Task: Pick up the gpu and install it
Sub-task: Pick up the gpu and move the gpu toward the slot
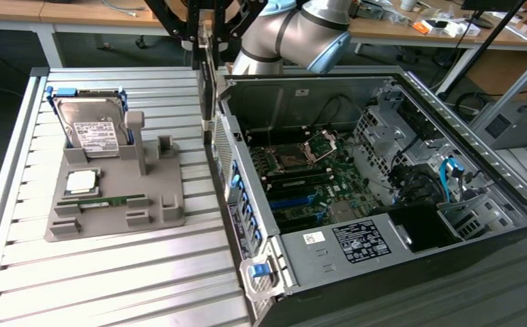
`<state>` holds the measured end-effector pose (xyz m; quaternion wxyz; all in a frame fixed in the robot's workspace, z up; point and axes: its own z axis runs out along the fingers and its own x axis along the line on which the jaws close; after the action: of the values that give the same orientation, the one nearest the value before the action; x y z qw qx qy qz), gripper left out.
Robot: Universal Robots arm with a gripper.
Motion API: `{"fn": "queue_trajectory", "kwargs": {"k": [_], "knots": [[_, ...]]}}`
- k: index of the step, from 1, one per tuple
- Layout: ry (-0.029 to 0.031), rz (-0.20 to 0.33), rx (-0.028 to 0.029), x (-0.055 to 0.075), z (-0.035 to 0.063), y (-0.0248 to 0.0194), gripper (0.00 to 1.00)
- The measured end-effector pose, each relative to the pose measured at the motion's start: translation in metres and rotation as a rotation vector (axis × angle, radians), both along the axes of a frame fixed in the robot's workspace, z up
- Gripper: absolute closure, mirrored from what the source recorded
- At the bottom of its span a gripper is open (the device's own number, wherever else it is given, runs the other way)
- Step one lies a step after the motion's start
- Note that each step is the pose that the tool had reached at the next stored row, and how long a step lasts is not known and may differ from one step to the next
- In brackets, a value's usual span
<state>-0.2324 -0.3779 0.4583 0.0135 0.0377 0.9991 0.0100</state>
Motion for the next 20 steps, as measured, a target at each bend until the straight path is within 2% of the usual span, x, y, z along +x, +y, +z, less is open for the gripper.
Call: {"fn": "queue_trajectory", "kwargs": {"k": [20], "knots": [[0.0,0.0,-0.0036,0.0022,-0.0062,-0.0001,0.73]]}}
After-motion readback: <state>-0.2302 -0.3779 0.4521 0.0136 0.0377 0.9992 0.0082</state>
